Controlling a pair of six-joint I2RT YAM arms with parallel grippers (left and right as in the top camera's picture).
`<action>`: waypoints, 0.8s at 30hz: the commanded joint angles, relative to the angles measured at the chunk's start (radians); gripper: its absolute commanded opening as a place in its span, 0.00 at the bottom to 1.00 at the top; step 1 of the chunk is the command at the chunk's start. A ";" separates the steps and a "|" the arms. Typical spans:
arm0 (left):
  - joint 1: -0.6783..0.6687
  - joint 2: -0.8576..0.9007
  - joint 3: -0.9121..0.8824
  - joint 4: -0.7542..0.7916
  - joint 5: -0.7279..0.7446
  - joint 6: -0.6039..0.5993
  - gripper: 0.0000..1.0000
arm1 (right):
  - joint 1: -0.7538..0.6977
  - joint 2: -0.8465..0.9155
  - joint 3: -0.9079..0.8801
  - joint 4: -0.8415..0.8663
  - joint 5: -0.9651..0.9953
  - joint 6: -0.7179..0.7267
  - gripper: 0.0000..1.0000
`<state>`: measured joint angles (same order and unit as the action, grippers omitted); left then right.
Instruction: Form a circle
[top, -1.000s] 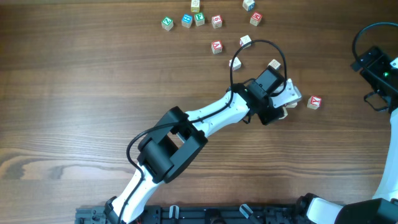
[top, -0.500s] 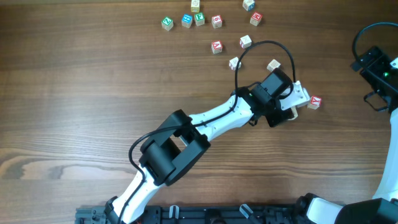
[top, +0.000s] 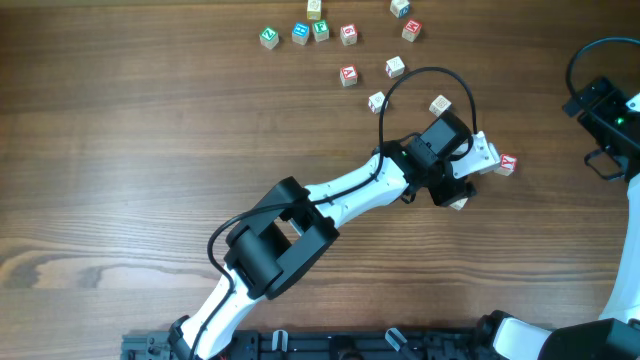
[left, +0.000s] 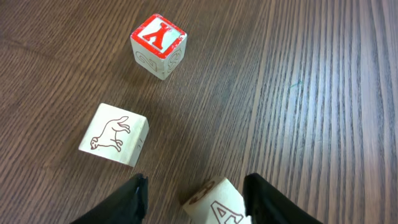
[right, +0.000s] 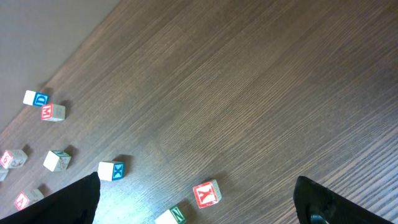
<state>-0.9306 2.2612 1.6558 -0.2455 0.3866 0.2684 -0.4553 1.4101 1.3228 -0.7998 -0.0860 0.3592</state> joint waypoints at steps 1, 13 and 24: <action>-0.005 0.026 -0.003 0.004 0.013 0.001 0.57 | 0.000 0.008 0.011 0.001 -0.012 0.010 1.00; 0.128 -0.193 -0.002 -0.117 -0.299 0.001 1.00 | 0.002 0.010 0.010 -0.018 -0.087 0.011 0.89; 0.502 -0.299 -0.002 -0.133 -0.294 -0.232 1.00 | 0.033 0.188 0.010 -0.143 -0.147 -0.016 0.54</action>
<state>-0.5266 1.9354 1.6604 -0.3523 0.0650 0.1844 -0.4278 1.5261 1.3231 -0.9115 -0.1658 0.3695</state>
